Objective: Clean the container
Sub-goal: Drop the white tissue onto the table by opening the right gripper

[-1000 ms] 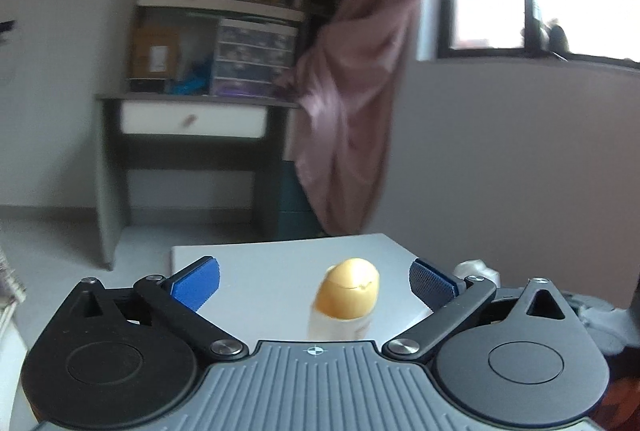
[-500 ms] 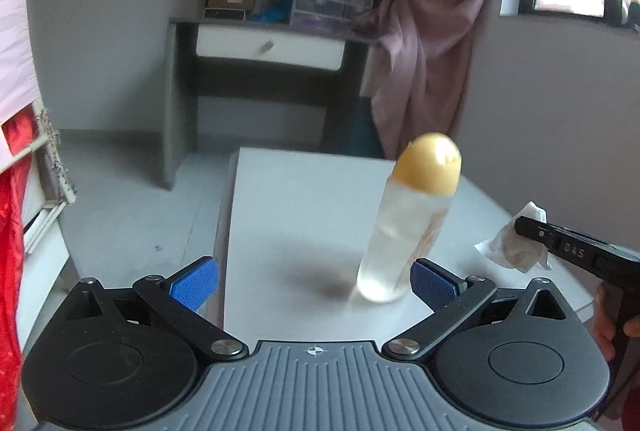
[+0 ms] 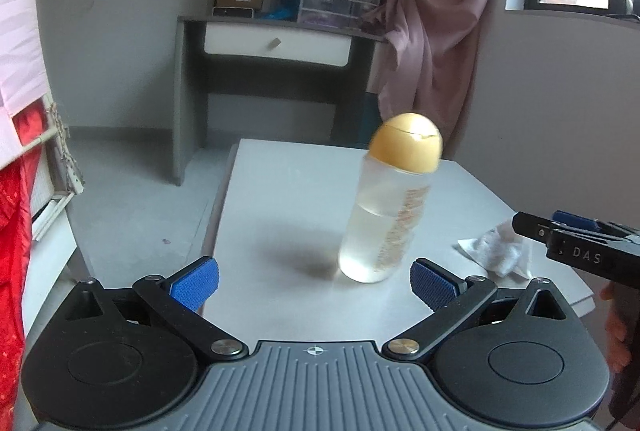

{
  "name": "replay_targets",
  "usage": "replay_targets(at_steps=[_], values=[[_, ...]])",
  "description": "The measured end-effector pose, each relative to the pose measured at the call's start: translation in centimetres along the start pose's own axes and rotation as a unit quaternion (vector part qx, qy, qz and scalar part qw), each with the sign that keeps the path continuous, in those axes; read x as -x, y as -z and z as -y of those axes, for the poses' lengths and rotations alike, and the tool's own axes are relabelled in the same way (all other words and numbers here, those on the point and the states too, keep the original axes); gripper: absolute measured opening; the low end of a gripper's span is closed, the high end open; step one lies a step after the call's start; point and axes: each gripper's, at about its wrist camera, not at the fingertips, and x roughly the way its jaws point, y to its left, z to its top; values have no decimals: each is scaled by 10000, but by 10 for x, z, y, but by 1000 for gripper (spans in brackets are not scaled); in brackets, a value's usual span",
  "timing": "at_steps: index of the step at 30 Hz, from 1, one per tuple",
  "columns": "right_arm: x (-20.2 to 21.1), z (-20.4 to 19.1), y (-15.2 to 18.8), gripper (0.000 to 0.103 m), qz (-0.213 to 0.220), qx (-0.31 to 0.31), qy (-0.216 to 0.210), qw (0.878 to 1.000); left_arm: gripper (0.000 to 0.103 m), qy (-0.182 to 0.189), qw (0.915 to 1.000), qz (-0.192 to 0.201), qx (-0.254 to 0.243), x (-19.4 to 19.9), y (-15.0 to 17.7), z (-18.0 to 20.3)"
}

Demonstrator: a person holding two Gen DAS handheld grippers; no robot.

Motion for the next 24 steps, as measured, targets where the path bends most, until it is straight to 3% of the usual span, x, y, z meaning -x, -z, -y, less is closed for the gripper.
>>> replay_targets(at_steps=[9,14,20,24], values=[[50,-5,18,69,-534,-122,-35,9985,103,-103,9996,-258,-4,17,25,31],[56,-3,27,69,-688,-295,-52,9972,103,-171,9994,-308,16,23,36,40],[57,-2,36,69,-803,-414,103,9959,103,-477,9975,-347,-399,27,43,56],[56,-2,42,69,-884,-485,100,9949,103,-515,9972,-434,-328,27,44,55]])
